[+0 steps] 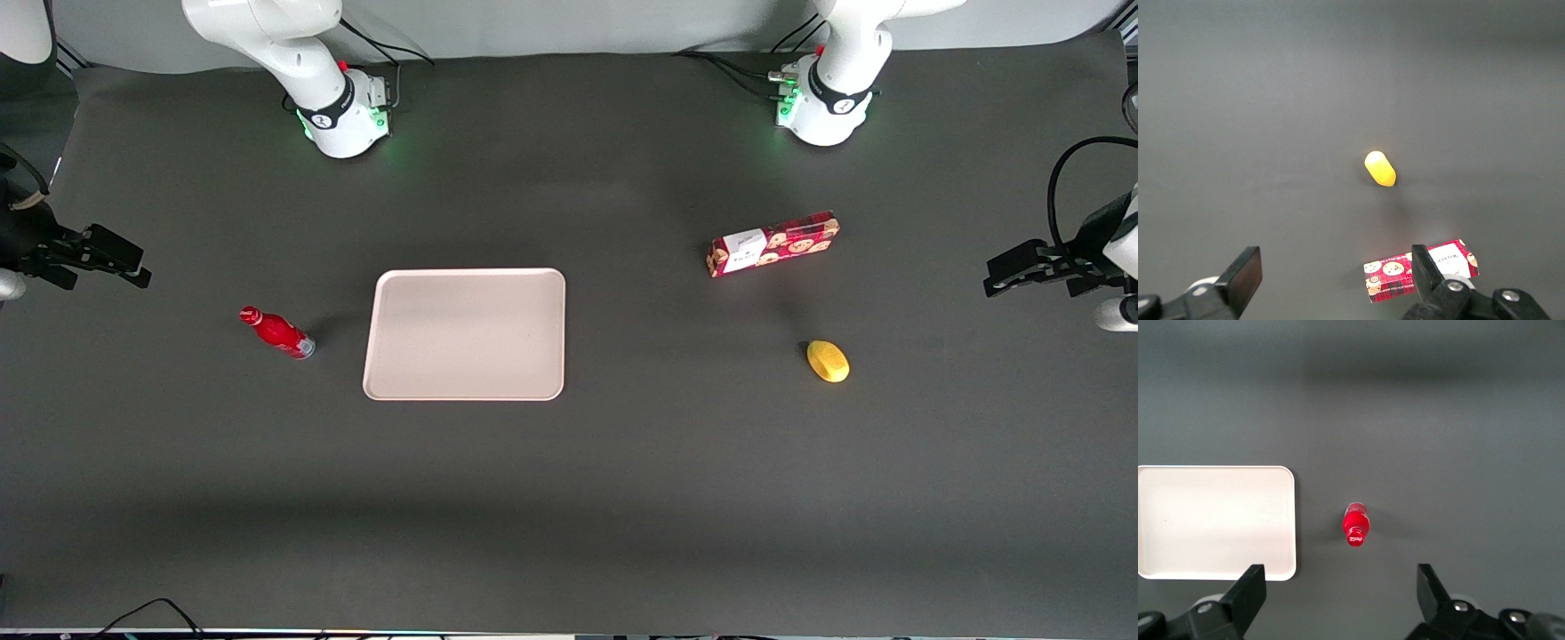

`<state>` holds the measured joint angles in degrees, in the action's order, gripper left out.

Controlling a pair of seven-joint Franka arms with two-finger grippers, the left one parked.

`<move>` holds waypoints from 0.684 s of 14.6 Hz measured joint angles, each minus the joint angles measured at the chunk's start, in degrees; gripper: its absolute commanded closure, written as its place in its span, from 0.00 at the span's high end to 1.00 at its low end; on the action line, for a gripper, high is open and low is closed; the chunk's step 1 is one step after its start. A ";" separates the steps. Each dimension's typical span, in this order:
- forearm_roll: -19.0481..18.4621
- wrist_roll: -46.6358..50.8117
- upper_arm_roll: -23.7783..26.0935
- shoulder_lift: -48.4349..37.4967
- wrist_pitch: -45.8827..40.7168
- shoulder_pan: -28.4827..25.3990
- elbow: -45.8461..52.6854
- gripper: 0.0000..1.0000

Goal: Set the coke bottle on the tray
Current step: 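Move the open right gripper down to the red Coca-Cola bottle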

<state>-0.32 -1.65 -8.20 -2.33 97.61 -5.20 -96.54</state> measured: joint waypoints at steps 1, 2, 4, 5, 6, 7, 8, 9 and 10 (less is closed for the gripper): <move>0.00 0.00 0.00 0.00 0.00 0.00 0.00 1.00; 0.00 0.00 0.00 0.00 0.00 0.00 0.00 1.00; 0.00 0.00 0.00 0.00 0.00 0.00 0.01 1.00; 0.00 0.00 -0.02 0.00 0.00 0.01 0.01 1.00; 0.00 0.00 -0.06 0.01 -0.01 0.02 0.01 1.00; 0.00 0.00 -0.10 0.02 -0.02 0.02 0.01 1.00; 0.00 0.00 -0.10 0.05 -0.10 0.02 0.01 1.00; 0.00 0.00 -0.10 0.08 -0.68 0.00 0.01 1.00; 0.00 0.00 -0.10 0.14 -1.60 -0.01 -0.08 1.00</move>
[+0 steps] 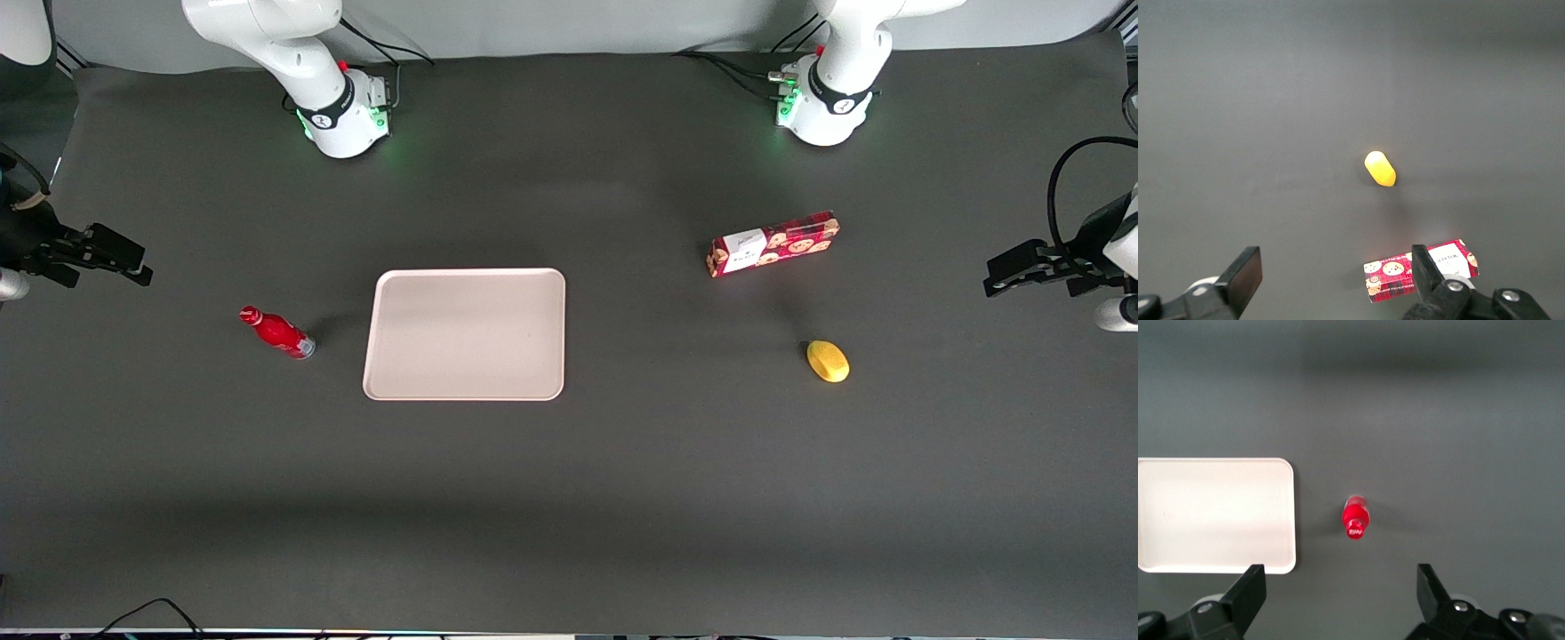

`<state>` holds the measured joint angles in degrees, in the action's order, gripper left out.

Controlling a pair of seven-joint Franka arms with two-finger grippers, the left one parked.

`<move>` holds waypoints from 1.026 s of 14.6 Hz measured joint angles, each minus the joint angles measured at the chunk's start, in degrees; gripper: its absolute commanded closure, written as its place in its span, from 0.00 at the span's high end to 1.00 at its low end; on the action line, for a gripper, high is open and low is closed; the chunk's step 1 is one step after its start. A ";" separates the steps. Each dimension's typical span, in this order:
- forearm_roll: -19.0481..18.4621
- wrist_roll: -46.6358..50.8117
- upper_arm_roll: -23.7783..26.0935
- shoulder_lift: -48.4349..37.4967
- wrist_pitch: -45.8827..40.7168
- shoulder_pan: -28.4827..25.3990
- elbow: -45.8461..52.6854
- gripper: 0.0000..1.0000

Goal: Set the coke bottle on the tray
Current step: 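Move the open right gripper down to the red Coca-Cola bottle, then close the right gripper around the bottle's body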

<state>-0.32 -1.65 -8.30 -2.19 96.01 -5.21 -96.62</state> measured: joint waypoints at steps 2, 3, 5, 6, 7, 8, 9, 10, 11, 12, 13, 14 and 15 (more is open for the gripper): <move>0.00 0.02 0.03 0.26 -0.75 -0.01 -1.36 1.00; 0.00 0.49 0.07 0.40 -0.32 -0.01 -3.05 1.00; 0.00 1.25 0.11 0.61 4.63 -0.01 -8.97 1.00; 0.00 1.38 0.11 0.71 8.51 -0.01 -12.75 1.00; 0.00 1.41 0.12 0.83 12.26 -0.01 -16.39 1.00; 0.00 1.42 0.12 0.96 15.90 -0.01 -19.90 1.00; 0.00 1.42 0.12 1.02 19.42 -0.01 -23.23 1.00; 0.00 1.42 0.12 1.04 22.79 -0.01 -26.25 1.00; 0.00 1.42 0.12 1.09 25.69 -0.01 -28.94 1.00; 0.00 1.42 0.11 1.17 28.05 0.00 -31.26 1.00; 0.00 1.42 0.09 1.28 30.10 0.03 -33.20 1.00; -0.04 1.42 0.06 1.39 32.27 0.05 -34.92 1.00; -0.26 1.38 0.03 1.54 34.33 0.06 -36.37 1.00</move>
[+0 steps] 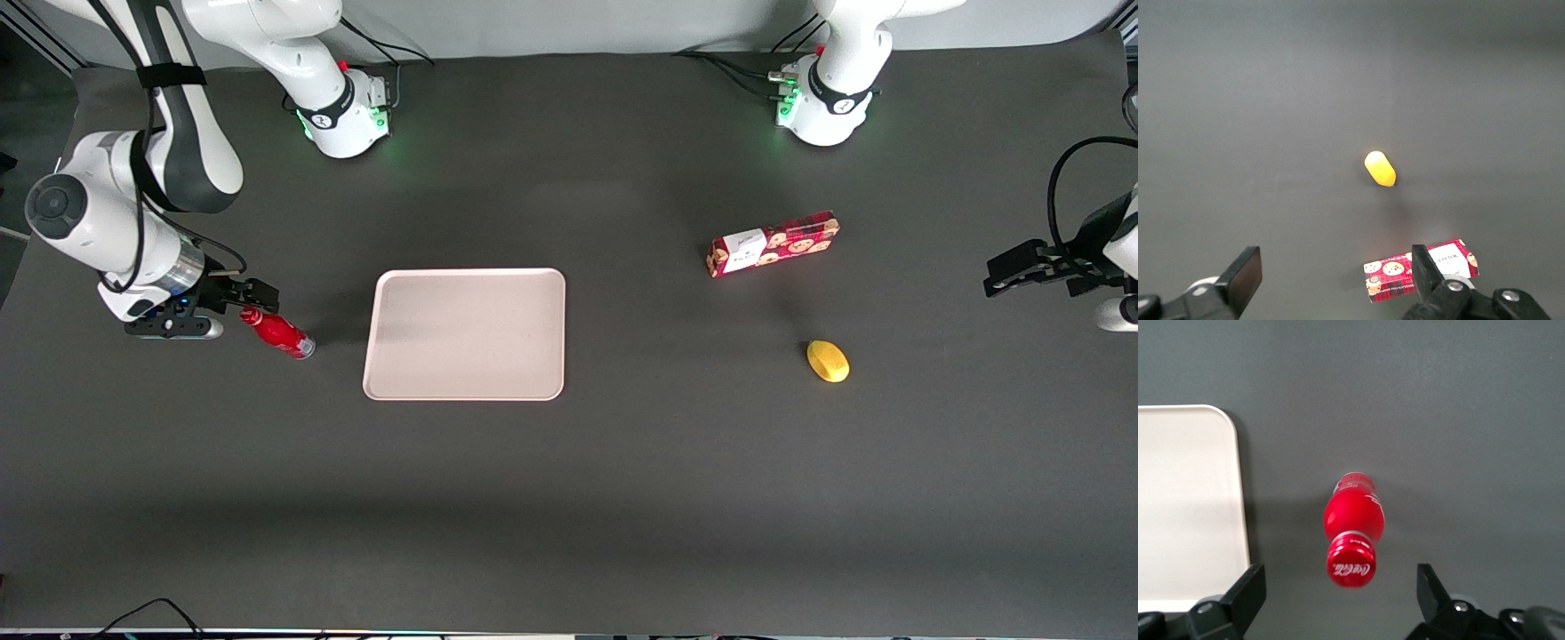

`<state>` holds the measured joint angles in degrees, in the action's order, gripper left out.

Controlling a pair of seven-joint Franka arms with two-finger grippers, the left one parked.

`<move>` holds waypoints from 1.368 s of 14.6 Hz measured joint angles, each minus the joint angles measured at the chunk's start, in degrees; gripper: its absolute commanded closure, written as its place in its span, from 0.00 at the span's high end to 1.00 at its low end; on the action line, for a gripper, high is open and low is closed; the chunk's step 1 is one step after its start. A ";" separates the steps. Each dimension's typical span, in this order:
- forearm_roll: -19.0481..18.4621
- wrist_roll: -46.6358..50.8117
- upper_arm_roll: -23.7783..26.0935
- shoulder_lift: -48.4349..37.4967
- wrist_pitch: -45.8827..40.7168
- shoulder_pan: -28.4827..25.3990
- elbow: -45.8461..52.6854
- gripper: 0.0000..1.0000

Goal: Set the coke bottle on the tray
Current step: 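Close the right gripper around the bottle's body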

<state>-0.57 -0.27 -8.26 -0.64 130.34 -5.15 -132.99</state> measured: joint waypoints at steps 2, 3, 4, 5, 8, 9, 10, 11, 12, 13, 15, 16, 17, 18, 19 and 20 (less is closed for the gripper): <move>-0.50 -0.48 -0.14 0.79 2.70 0.01 -1.57 1.00; -0.61 -1.20 -0.39 1.51 4.36 0.02 -1.84 1.00; -0.65 -2.31 -0.83 2.33 5.83 0.04 -1.93 1.00; -0.65 -3.48 -1.46 3.25 7.07 0.09 -1.92 1.00; -0.65 -4.81 -2.35 4.96 9.01 0.28 -1.91 1.00; -0.65 -4.81 -2.35 5.14 9.08 0.28 -1.90 1.00; -0.65 -4.81 -2.35 5.21 9.08 0.28 -1.90 1.00; -0.65 -4.81 -2.35 5.22 9.09 0.27 -1.89 1.00; -0.65 -4.81 -2.34 5.26 9.09 0.27 -1.89 1.00; -0.65 -4.81 -2.34 5.31 9.09 0.27 -1.89 1.00; -0.65 -4.81 -2.34 5.44 9.09 0.27 -1.90 1.00; -0.65 -4.81 -2.34 5.52 9.08 0.27 -1.90 1.00; -0.65 -4.81 -2.34 5.57 9.08 0.27 -1.90 1.00; -0.65 -4.81 -2.34 5.61 9.07 0.27 -1.90 1.00; -0.65 -4.81 -2.32 5.63 9.07 0.26 -1.91 1.00; -0.65 -4.81 -2.30 5.63 9.07 0.21 -1.91 1.00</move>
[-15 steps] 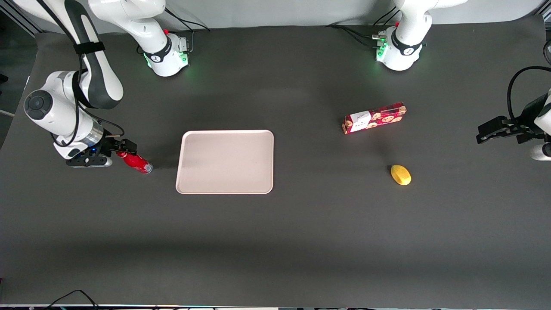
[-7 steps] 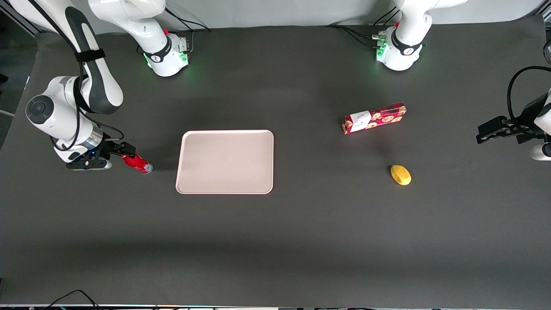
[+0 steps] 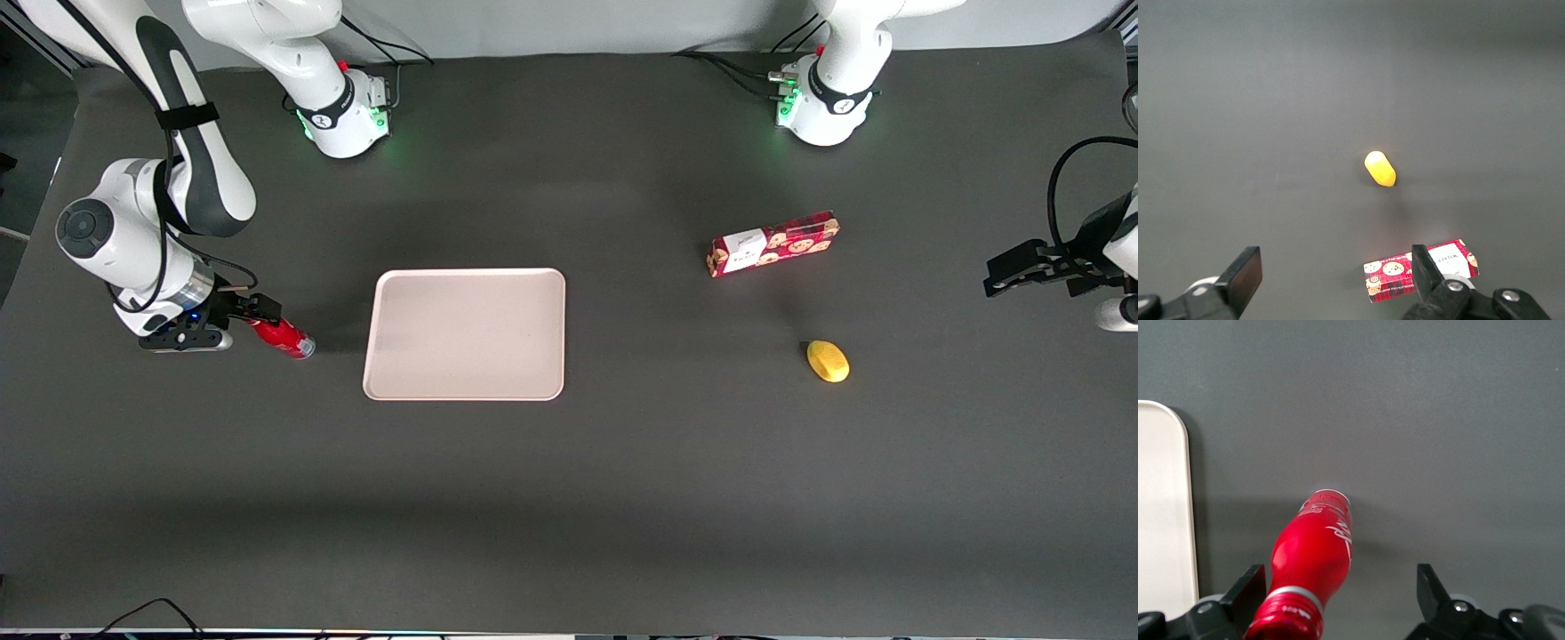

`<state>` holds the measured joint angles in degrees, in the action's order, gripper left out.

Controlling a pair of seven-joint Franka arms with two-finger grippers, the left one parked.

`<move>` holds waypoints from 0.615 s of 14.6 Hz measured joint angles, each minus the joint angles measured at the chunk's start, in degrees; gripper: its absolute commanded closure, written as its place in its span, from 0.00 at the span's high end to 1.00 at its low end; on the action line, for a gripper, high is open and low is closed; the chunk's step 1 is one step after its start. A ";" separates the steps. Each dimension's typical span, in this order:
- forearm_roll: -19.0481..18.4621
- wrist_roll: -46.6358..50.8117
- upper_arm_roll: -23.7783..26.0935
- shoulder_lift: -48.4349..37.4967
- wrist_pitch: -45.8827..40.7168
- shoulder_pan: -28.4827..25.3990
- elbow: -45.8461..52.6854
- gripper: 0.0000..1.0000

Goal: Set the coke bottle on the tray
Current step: 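Close the right gripper around the bottle's body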

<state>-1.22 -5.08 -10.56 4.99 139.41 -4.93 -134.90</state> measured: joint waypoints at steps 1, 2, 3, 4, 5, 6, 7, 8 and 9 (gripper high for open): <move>0.00 0.00 0.05 0.00 0.00 -0.04 0.00 1.00; 0.10 0.00 0.10 0.00 0.00 -0.09 0.00 1.00; 0.54 0.00 0.11 0.01 0.00 -0.17 0.00 1.00; 1.04 0.00 0.14 0.03 0.00 -0.24 0.00 1.00; 1.25 0.00 0.18 0.05 0.00 -0.28 0.00 0.96; 1.29 0.00 0.23 0.06 0.00 -0.29 0.00 0.87; 1.32 0.00 0.25 0.06 -0.03 -0.29 -0.01 0.74; 1.41 0.00 0.25 0.08 -0.12 -0.29 -0.01 0.65; 1.45 0.00 0.25 0.10 -0.17 -0.29 -0.02 0.52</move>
<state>0.23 -5.08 -10.31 5.10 139.24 -5.22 -134.92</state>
